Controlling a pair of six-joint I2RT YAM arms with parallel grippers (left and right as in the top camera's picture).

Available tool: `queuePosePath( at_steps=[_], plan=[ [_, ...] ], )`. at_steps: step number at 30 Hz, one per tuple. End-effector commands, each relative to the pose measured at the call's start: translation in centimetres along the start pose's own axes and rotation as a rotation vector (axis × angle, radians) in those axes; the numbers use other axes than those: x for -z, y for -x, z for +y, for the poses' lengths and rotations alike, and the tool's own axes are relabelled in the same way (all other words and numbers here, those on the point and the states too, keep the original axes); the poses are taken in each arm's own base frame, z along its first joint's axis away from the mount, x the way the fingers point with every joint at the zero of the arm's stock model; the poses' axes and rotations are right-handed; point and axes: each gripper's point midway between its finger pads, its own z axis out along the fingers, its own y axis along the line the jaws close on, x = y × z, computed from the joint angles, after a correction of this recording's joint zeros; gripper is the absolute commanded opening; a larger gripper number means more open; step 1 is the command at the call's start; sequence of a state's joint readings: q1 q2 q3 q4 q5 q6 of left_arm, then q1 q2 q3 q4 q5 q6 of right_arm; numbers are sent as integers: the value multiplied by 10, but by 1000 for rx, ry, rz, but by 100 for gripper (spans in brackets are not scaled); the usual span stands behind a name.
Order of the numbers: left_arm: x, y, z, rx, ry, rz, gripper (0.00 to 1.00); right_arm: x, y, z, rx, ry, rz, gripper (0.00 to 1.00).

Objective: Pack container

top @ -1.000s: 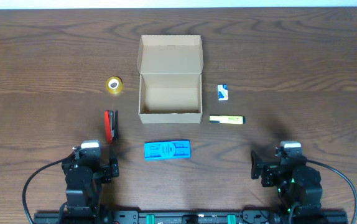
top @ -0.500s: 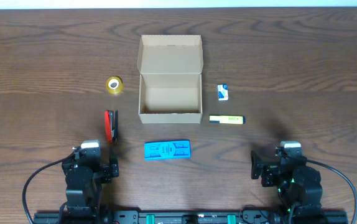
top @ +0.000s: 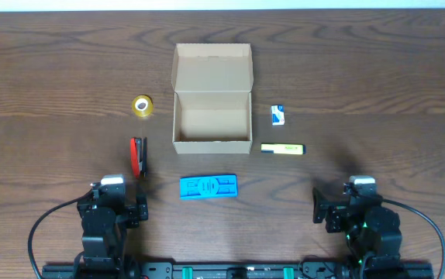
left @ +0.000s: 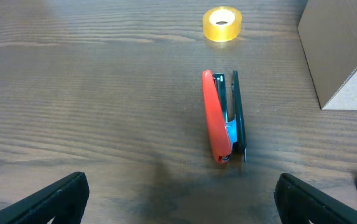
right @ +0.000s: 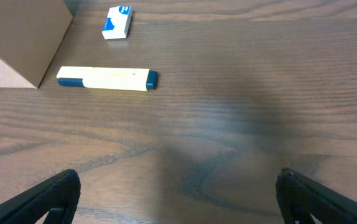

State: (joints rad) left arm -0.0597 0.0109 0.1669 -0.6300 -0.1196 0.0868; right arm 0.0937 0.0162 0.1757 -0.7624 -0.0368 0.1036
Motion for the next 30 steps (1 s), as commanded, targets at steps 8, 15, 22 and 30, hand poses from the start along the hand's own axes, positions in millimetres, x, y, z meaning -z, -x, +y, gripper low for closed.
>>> queuePosePath(
  at_steps=[8,15,22,30],
  plan=[
    [-2,-3,4,-12,23,5,95,12,22,1,-20,-8,13,99],
    [-2,-3,4,-12,23,5,95,21,76,13,-26,13,114,99],
    [-2,-3,4,-12,23,4,96,4,131,24,-70,30,286,99],
    [-2,-3,4,-12,23,4,95,-47,158,37,-73,17,548,99]
  ],
)
